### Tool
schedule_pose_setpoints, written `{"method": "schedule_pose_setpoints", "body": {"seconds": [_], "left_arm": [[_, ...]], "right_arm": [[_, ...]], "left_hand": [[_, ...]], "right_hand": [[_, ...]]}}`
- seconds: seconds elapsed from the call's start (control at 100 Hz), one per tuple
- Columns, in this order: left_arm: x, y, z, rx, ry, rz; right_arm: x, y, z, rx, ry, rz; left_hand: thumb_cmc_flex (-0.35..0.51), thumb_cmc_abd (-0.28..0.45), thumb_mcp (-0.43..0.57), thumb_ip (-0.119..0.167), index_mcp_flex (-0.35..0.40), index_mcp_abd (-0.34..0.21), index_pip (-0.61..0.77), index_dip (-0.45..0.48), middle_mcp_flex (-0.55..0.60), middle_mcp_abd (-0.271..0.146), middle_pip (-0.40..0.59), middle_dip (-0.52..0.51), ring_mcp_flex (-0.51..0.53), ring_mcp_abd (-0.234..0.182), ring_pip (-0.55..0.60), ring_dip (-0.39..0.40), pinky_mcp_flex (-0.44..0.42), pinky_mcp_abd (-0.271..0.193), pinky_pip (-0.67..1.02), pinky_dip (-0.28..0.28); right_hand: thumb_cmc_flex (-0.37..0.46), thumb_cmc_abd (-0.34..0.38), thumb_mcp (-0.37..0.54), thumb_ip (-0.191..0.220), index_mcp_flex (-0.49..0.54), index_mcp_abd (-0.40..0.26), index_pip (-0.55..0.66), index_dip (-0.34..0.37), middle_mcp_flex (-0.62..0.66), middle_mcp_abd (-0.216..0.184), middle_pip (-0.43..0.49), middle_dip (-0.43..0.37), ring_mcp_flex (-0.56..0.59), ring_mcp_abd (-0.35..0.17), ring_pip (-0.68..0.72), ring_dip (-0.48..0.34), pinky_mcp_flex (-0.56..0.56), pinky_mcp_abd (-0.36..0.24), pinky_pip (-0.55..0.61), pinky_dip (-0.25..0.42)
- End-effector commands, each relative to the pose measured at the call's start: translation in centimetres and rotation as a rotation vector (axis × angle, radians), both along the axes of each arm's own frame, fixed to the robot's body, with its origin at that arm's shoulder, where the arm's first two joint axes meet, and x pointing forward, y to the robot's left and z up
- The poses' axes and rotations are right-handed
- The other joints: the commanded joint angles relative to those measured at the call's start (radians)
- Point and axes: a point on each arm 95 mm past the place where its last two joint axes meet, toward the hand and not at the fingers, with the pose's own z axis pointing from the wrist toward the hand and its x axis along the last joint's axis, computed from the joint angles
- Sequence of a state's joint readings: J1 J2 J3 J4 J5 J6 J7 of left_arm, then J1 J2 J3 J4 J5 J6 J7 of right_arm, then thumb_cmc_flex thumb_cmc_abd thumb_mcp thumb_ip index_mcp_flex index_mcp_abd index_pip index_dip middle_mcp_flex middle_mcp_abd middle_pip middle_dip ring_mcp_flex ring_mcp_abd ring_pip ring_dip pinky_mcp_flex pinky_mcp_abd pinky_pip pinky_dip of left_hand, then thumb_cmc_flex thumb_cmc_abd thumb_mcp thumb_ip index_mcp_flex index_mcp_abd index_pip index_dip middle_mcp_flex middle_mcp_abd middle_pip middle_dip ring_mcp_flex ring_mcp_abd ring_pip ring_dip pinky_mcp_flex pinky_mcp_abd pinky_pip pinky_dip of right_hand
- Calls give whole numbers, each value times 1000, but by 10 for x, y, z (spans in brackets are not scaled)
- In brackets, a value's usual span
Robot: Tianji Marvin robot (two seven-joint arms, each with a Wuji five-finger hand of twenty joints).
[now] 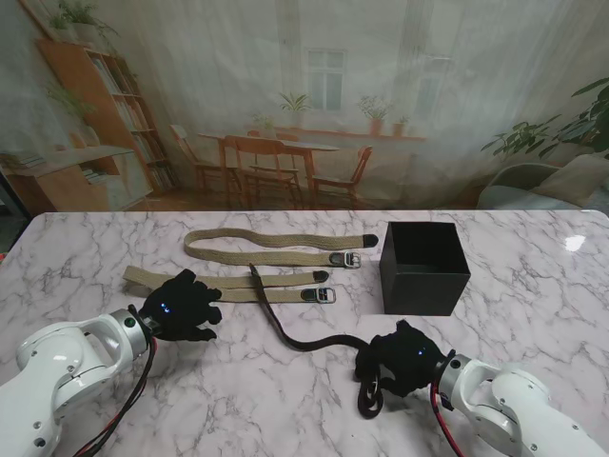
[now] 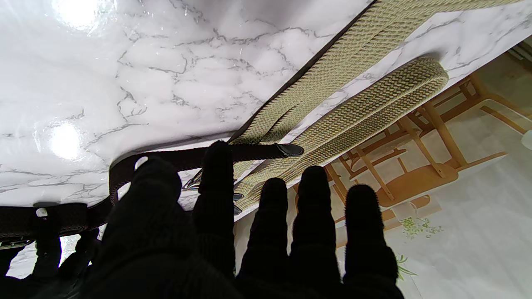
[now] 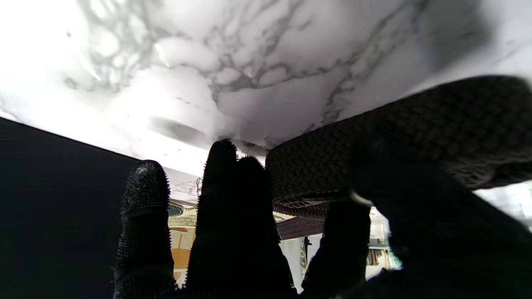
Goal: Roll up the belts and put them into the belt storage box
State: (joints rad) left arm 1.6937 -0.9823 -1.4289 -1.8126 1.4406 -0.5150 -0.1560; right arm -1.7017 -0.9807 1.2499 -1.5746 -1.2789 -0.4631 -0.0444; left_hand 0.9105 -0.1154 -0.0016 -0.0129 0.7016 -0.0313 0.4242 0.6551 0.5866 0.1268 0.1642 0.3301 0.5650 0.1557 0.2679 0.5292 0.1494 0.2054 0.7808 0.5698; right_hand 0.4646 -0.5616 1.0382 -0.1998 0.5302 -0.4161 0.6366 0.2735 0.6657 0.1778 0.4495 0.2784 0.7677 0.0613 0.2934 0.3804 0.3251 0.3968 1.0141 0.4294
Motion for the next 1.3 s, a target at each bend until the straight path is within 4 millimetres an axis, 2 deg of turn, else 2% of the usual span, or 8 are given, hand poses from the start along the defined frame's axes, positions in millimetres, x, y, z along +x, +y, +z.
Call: {"method": "schedule_pose_setpoints", "body": {"seconds": [0.0, 0.24, 0.46, 0.68, 0.9, 0.99, 1.08, 1.29], "left_arm": [[-1, 1, -3, 9, 11, 8], [-1, 1, -3, 9, 11, 7], [-1, 1, -3, 9, 11, 7], [-1, 1, -3, 8, 10, 7], [0, 1, -4, 6, 11, 7], [0, 1, -4, 7, 11, 7], [0, 1, -3, 7, 11, 6], [0, 1, -4, 9, 11, 5]], "right_arm": [[-9, -1, -17, -5, 49, -8], [-8, 2, -19, 35, 57, -25], [-6, 5, -22, 86, 60, -43], [-4, 5, -23, 124, 19, -46], [-1, 3, -23, 152, -43, -31], [-1, 2, -24, 150, -51, -26], [0, 1, -25, 150, -57, -21], [0, 0, -26, 151, -91, -10]], "left_hand": [[3, 26, -9, -2, 5, 17, -2, 7, 5, 1, -14, 1, 15, 21, -2, 6, -14, 44, -23, 4], [0, 27, -11, -3, 6, 18, -2, 7, 7, 1, -14, 2, 15, 21, -2, 6, -14, 45, -22, 5], [-2, 28, -11, -3, 6, 18, -2, 7, 6, 0, -14, 1, 15, 20, -2, 5, -13, 45, -23, 5], [-1, 28, -10, -2, 5, 19, -3, 7, 5, 1, -15, 1, 13, 22, -3, 5, -15, 45, -23, 5], [0, 33, -10, -3, 6, 19, -3, 7, 6, 2, -14, 2, 14, 22, -2, 6, -15, 45, -23, 5], [-1, 32, -11, -3, 6, 19, -3, 7, 6, 1, -14, 2, 15, 22, -2, 6, -14, 46, -22, 5], [-1, 32, -11, -3, 6, 18, -3, 7, 5, 1, -15, 2, 14, 22, -2, 6, -14, 45, -22, 5], [0, 31, -11, -3, 6, 18, -2, 8, 6, 2, -14, 2, 14, 21, -2, 6, -14, 45, -22, 5]], "right_hand": [[-25, 3, -69, -42, 231, -6, 332, 2, -87, -18, -65, -29, -40, 28, 3, -36, 0, 54, -7, 6], [1, -9, -15, -51, 329, 58, 368, -82, -131, -2, -134, -71, -108, 80, -70, -122, -30, 72, -56, -39], [46, -5, -21, -61, 313, 102, 392, -60, 213, -191, -69, -49, -23, 7, -48, -127, -25, 60, -53, -60], [76, -6, -20, -66, 232, 74, 425, 25, 462, -227, 101, 96, 99, -68, 21, -71, 24, 3, -10, -52], [119, -25, 7, -75, 224, 120, 408, -34, 694, -267, 174, 140, 230, -142, 92, -22, 103, -87, 70, -35], [101, -23, 36, -62, 130, 159, 279, -128, 733, -278, 169, 137, 249, -153, 96, -15, 111, -92, 82, -38], [68, 17, 83, 49, -91, 196, -24, -83, 761, -263, 168, 148, 271, -148, 101, -5, 115, -86, 92, -50], [85, 36, 102, 82, -353, 224, 14, -67, 794, -233, 202, 164, 367, -124, 156, 25, 162, -83, 126, -39]]}}
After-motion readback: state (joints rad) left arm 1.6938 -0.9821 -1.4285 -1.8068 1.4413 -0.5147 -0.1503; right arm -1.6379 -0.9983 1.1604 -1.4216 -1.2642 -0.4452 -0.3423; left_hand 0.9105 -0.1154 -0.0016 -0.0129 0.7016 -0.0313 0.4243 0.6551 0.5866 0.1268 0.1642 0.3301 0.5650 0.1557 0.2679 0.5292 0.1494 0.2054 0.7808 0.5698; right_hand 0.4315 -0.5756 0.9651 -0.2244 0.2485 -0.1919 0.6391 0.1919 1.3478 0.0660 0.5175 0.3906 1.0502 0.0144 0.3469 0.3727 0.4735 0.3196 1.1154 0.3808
